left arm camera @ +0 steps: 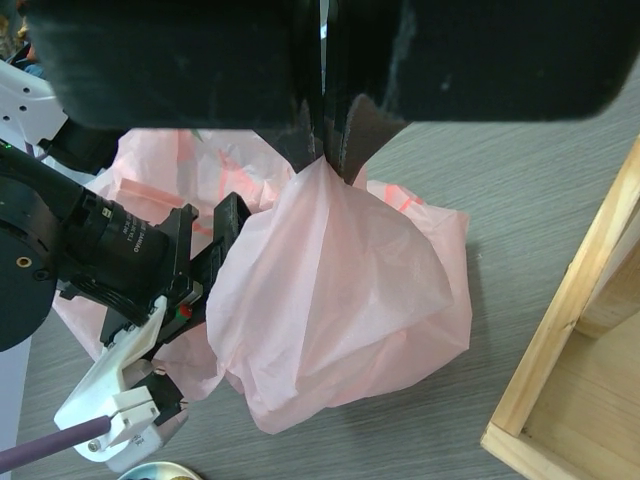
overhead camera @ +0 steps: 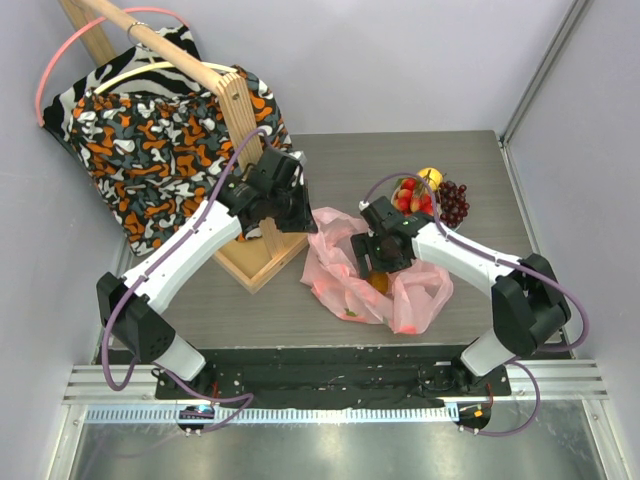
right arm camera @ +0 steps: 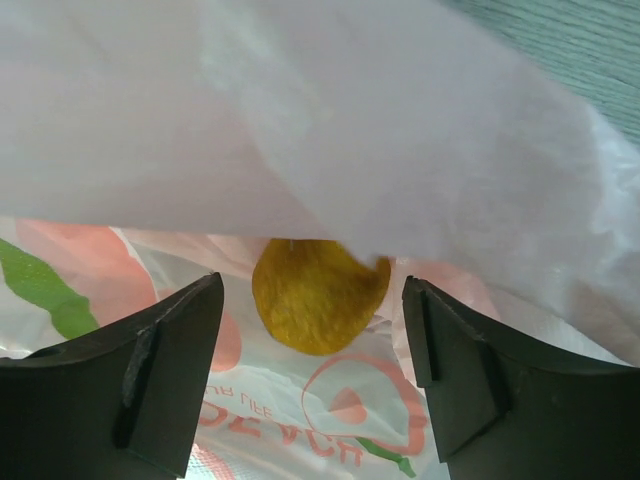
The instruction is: Place the fruits into the plastic bag
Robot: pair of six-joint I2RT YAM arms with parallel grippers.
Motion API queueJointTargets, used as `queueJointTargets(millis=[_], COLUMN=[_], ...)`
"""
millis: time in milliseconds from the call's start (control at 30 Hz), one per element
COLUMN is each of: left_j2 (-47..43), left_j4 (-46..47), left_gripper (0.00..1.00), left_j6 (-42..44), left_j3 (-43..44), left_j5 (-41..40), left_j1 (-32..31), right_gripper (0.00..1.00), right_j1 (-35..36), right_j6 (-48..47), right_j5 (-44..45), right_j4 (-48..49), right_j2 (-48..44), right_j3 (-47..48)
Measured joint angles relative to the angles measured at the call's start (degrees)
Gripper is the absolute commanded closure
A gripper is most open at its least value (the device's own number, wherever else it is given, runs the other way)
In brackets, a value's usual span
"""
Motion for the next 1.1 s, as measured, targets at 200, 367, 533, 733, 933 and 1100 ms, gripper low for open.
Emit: queueJointTargets(millis=[200,367,533,733,933,1100], left_j2=[0.0,0.0,0.0,-0.1,-0.2,-0.3], left_j4=[0.3,0.7,0.7,1.0,1.3,1.5], left_gripper=[1.00,1.00,1.00,1.00,1.00,1.00], left_j6=[-0.1,-0.1,-0.2,-0.2,-0.2,-0.2], left_j3=[-0.7,-1.5,-2.1,-2.5,-2.9,-3.2], left_j5=[0.0,0.0,0.0,0.0,0.0,0.0], left_j1=[0.0,0.0,0.0,0.1,0.1,0.1], right_gripper=[0.20,0.20,0.21,0.21,0.22,0.23], right_j1=[0.0,0.0,0.0,0.0,0.0,0.0], right_j6=[0.2,0.4,0.6,0.4,0.3,0.3], right_j5=[-0.3,-0.5,-1.6,-5.4,-9.7,-13.7], right_j4=[0.0,0.2,0.6,2.0,3.6,6.0], right_j2=[-0.5,-2.8,-5.7,-8.8,-11.1,-12.0], right_j3=[0.0,0.0,1.0,2.5,3.1,4.3])
